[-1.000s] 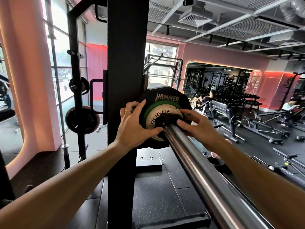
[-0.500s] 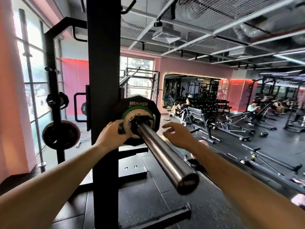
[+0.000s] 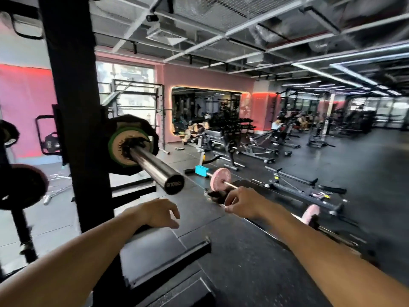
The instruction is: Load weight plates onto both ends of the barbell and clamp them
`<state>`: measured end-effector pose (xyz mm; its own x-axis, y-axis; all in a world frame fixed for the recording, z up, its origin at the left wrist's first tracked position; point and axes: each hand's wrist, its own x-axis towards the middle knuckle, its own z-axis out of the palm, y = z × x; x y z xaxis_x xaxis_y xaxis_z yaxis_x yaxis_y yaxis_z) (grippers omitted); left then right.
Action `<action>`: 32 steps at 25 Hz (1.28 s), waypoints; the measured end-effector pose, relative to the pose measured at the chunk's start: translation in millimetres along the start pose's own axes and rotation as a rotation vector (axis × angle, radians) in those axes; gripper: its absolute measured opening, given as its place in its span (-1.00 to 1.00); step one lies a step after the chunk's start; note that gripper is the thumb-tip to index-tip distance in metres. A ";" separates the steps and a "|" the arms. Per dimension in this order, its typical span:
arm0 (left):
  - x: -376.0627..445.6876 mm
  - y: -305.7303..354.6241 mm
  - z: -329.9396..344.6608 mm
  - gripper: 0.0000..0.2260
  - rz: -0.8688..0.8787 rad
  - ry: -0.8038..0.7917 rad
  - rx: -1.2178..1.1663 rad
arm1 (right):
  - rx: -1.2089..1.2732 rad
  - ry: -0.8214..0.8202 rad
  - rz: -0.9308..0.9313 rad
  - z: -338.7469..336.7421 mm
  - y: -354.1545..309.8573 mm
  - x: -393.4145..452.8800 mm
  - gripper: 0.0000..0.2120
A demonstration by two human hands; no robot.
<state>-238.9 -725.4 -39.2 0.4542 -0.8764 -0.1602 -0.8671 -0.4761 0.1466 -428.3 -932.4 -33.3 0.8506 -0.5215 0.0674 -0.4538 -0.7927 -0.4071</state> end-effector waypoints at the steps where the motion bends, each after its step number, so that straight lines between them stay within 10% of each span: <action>1: 6.5 17.4 1.2 -0.66 0.047 -0.005 -0.003 | -0.017 0.030 0.034 -8.2 8.9 -13.1 -0.89; 16: 72.3 213.0 16.0 -0.79 0.555 0.137 -0.235 | -0.076 0.207 0.555 -57.0 89.7 -185.2 -0.86; 32: 307.2 280.1 -10.1 -0.79 0.406 0.180 -0.194 | -0.045 0.137 0.373 -135.2 294.0 7.8 -0.77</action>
<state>-340.2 -1128.7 -37.4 0.1296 -0.9847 0.1165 -0.9352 -0.0823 0.3444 -591.1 -1212.2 -29.3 0.5834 -0.8110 0.0444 -0.7385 -0.5524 -0.3865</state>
